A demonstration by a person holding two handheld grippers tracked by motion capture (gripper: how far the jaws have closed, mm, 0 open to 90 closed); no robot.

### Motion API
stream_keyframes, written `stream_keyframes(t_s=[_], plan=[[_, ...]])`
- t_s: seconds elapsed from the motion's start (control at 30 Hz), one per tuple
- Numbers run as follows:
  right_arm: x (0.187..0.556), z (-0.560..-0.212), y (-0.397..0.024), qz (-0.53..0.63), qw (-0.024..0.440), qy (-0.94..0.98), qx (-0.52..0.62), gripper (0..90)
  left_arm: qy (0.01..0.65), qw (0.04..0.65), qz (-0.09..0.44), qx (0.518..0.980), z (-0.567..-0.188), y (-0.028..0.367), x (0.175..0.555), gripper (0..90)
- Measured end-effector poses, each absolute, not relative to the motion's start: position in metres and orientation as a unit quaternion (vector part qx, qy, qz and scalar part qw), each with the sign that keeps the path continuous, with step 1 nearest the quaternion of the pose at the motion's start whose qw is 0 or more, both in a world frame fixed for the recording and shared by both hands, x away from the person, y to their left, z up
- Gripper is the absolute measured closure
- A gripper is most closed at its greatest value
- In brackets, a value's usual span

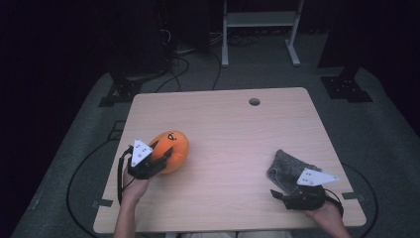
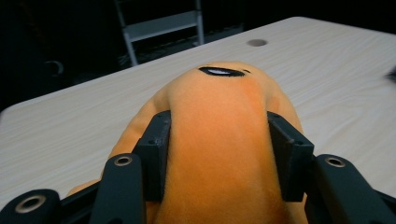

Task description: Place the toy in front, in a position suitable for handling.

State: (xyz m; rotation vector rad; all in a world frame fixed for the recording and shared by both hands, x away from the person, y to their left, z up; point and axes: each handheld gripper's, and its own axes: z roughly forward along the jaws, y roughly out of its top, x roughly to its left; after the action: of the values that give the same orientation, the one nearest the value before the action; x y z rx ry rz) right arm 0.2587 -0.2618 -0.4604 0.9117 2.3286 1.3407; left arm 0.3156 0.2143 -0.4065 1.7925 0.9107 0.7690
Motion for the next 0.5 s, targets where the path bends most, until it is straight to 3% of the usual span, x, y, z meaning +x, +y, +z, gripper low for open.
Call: stream_keyframes(t_s=[0.5], plan=[[0.26,-0.46,-0.263,0.466,0.156,0.81,0.32,28.3,0.273,0.49,0.261,0.785,-0.411,0.129,0.305,47.9]])
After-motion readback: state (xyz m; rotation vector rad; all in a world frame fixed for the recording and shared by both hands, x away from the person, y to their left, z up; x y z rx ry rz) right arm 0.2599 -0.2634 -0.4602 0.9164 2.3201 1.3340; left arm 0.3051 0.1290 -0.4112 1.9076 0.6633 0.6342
